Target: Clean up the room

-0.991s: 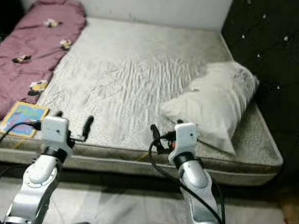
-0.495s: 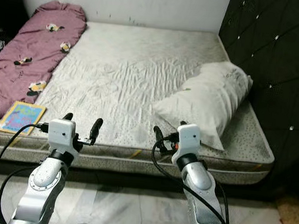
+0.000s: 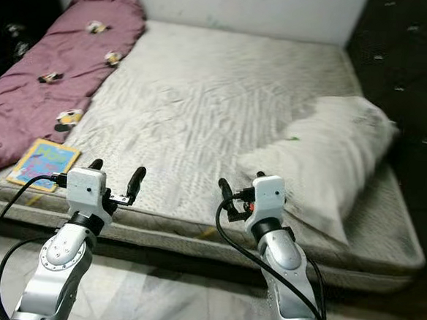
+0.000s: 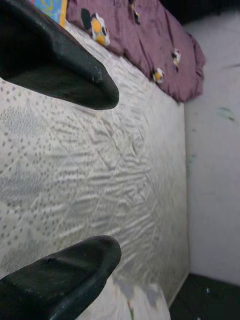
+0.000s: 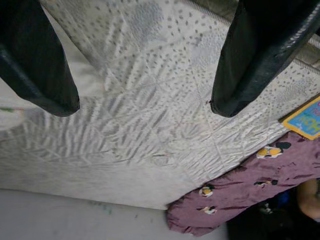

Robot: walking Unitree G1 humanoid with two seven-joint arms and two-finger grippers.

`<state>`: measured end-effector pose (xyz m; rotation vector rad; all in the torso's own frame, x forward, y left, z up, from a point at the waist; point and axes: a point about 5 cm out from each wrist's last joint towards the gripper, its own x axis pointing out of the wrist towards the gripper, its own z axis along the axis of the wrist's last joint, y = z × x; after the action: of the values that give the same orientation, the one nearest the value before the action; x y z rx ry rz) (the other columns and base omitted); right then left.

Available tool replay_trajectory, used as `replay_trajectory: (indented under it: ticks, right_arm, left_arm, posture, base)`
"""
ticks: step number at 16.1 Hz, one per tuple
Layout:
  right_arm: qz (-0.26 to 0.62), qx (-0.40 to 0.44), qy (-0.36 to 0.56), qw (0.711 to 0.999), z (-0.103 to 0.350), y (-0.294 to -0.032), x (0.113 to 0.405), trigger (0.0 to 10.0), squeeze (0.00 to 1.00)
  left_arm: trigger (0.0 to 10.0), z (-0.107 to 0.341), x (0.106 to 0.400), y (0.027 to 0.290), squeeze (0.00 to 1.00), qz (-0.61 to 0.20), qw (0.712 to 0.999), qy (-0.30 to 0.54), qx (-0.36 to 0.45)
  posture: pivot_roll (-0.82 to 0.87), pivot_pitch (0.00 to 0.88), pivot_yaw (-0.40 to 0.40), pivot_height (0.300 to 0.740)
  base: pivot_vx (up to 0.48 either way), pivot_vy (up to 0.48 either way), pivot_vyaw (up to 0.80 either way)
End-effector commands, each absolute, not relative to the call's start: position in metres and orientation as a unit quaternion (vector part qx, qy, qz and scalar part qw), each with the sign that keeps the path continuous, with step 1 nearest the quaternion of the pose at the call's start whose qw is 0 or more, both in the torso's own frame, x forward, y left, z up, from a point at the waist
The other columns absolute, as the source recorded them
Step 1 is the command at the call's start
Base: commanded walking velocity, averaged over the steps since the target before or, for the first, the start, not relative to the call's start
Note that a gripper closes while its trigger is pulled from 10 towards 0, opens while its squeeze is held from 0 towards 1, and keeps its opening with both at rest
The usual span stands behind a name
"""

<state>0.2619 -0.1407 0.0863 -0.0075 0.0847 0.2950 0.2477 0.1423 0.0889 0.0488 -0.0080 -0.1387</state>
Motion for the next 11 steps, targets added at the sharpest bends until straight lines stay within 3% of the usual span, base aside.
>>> replay_trajectory:
  ticks: [1,7,11]
  right_arm:
    - [0.142,-0.004,0.038,0.989,0.0884,-0.143,0.2624,10.0,0.0]
    - [0.139,-0.007,0.036,0.99,0.0888,-0.1449,0.2631,10.0,0.0]
    - [0.135,-0.007,0.039,0.99,0.0904,-0.1479,0.2656,10.0,0.0]
  left_arm:
    - [10.0,0.0909,0.2467,0.143,0.0,-0.072,0.997,-0.007,0.026]
    - [10.0,0.091,0.248,0.1427,0.0,-0.072,0.997,-0.007,0.026]
    - [10.0,0.0894,0.2499,0.1429,0.0,-0.061,0.998,0.004,0.031]
  posture:
    - [-0.04,0.022,-0.007,0.74]
    - [-0.05,0.02,-0.008,0.74]
    - [-0.04,0.028,-0.015,0.74]
  base:
    - [0.326,0.0,0.0]
    - [0.322,0.0,0.0]
    - [0.0,0.0,0.0]
